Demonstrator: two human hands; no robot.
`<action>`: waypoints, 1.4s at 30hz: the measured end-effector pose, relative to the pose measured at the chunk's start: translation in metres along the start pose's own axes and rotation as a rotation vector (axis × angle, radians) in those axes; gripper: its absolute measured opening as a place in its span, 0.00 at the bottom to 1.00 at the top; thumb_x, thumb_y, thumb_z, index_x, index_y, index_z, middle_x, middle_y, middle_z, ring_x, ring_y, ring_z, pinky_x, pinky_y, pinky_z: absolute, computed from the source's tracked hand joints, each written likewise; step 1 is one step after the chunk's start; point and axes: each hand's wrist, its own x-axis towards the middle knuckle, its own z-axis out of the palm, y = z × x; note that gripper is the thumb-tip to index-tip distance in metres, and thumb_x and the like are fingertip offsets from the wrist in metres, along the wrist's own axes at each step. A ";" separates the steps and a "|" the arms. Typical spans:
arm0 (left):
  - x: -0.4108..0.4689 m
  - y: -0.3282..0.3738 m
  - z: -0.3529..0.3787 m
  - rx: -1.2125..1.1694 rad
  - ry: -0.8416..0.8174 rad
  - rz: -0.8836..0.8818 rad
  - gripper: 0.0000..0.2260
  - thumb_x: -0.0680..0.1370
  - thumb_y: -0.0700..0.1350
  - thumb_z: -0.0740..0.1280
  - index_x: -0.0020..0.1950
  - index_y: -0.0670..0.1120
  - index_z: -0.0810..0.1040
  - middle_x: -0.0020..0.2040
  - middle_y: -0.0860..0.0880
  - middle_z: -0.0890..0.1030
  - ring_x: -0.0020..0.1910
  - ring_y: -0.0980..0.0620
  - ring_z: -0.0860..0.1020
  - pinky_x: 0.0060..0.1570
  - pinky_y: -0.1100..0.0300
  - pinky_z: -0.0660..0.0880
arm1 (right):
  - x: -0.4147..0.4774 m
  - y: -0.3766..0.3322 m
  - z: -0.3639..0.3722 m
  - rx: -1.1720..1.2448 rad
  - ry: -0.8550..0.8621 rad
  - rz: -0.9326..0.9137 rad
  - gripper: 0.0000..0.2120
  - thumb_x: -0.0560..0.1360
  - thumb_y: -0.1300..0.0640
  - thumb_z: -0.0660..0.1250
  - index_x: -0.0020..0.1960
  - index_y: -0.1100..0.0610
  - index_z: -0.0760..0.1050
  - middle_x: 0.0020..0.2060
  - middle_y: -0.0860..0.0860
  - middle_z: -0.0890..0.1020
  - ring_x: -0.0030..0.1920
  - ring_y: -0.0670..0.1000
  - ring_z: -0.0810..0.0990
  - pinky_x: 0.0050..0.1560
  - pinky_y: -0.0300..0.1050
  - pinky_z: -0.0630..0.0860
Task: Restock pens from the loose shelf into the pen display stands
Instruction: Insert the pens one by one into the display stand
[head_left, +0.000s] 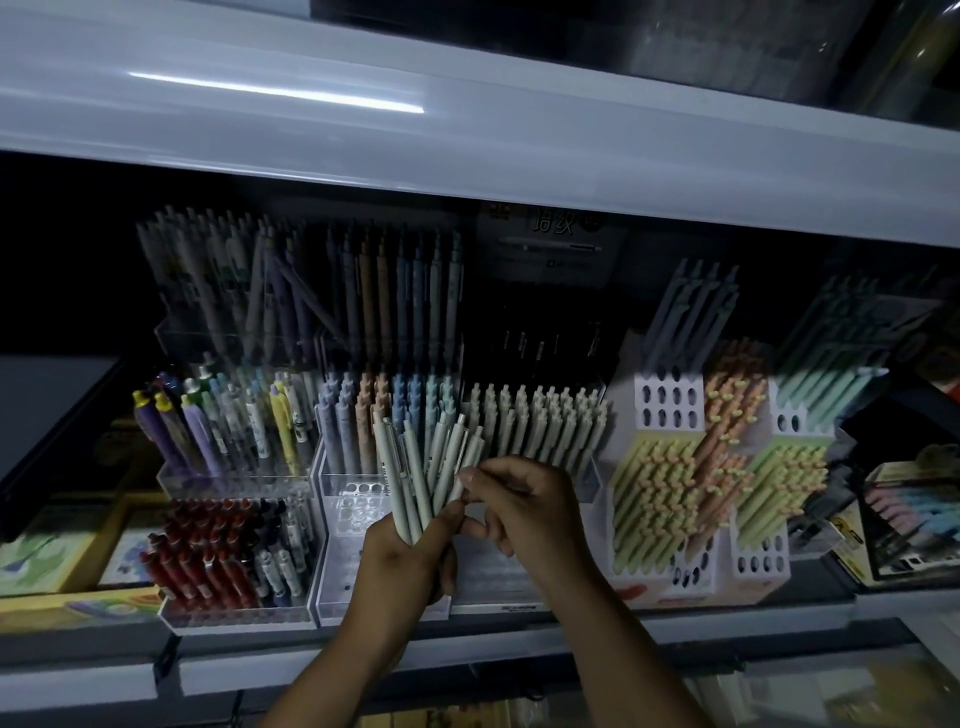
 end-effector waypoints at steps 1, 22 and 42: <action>0.000 -0.001 -0.001 0.001 -0.005 -0.004 0.17 0.83 0.47 0.64 0.41 0.44 0.87 0.22 0.41 0.69 0.20 0.48 0.64 0.27 0.57 0.64 | 0.001 0.000 0.001 0.025 0.031 -0.003 0.06 0.78 0.59 0.71 0.46 0.60 0.84 0.22 0.48 0.76 0.23 0.46 0.71 0.28 0.41 0.68; -0.012 -0.001 -0.026 -0.185 0.061 -0.115 0.16 0.86 0.45 0.58 0.60 0.33 0.76 0.26 0.47 0.75 0.19 0.50 0.63 0.25 0.58 0.60 | 0.029 0.026 0.006 -0.351 0.482 -0.365 0.07 0.77 0.59 0.72 0.41 0.56 0.82 0.27 0.46 0.80 0.29 0.45 0.80 0.30 0.43 0.75; -0.013 -0.006 -0.030 -0.166 0.047 -0.088 0.15 0.82 0.50 0.64 0.49 0.38 0.82 0.31 0.40 0.74 0.26 0.44 0.69 0.30 0.51 0.68 | 0.040 0.037 0.029 -0.658 0.377 -0.242 0.13 0.77 0.55 0.71 0.40 0.56 0.69 0.30 0.50 0.75 0.29 0.49 0.74 0.31 0.40 0.65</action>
